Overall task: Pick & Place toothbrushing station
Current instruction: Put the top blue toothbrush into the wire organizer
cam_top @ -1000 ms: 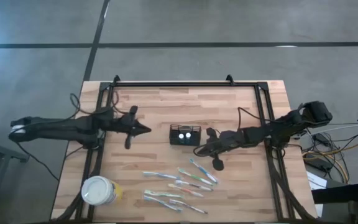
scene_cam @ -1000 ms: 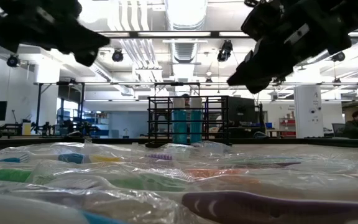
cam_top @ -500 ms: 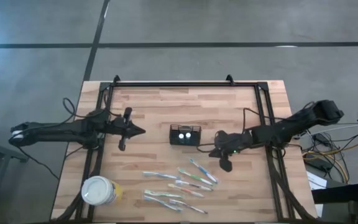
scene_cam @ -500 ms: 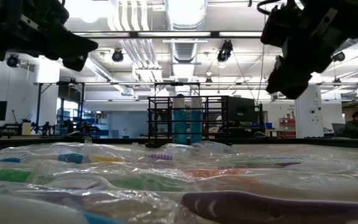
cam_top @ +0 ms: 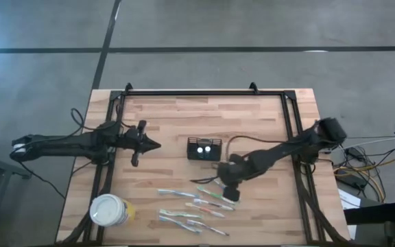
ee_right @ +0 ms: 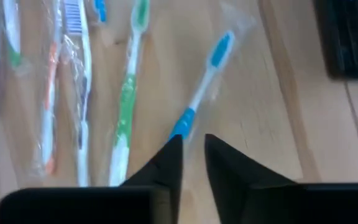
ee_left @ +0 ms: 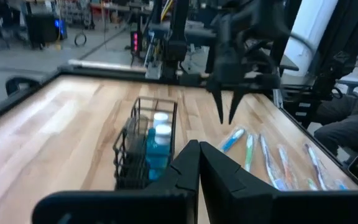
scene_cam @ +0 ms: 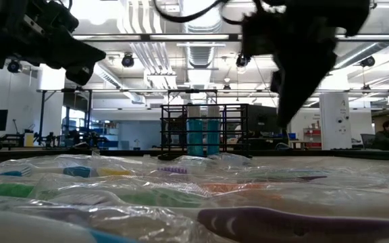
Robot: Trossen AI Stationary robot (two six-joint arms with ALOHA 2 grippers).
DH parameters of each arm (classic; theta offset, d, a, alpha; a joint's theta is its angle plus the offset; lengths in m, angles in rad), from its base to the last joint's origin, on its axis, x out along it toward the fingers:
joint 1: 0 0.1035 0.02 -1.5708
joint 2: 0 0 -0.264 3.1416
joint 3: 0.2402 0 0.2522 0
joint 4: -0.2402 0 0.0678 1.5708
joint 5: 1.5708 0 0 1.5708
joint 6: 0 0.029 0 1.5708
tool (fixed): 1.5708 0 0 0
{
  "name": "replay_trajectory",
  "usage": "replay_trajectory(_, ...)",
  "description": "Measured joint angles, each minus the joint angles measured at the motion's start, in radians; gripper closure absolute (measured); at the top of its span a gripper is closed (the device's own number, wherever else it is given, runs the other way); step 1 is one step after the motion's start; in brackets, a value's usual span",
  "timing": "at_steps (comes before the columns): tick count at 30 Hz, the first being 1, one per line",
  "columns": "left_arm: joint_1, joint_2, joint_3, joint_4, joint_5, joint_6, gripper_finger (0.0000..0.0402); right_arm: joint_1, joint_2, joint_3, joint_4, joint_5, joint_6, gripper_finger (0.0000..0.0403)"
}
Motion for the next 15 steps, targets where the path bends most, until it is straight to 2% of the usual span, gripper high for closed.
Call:
replay_trajectory(4, 0.0, 0.0, 0.0, -0.019, 0.012, -0.03, 0.0388, -0.001, 0.114, 0.158, -0.11, 0.0, -0.039, 0.0269)
replay_trajectory(8, 0.0, 0.0, 0.0, -0.019, 0.039, -0.028, 0.0388, -0.001, 0.195, 0.261, -0.175, -0.02, -0.029, 0.0219)
replay_trajectory(15, 0.0, 0.0, 0.0, -0.02, 0.045, -0.028, 0.0388, -0.011, 0.288, 0.294, -0.226, -0.027, 0.035, 0.0177)
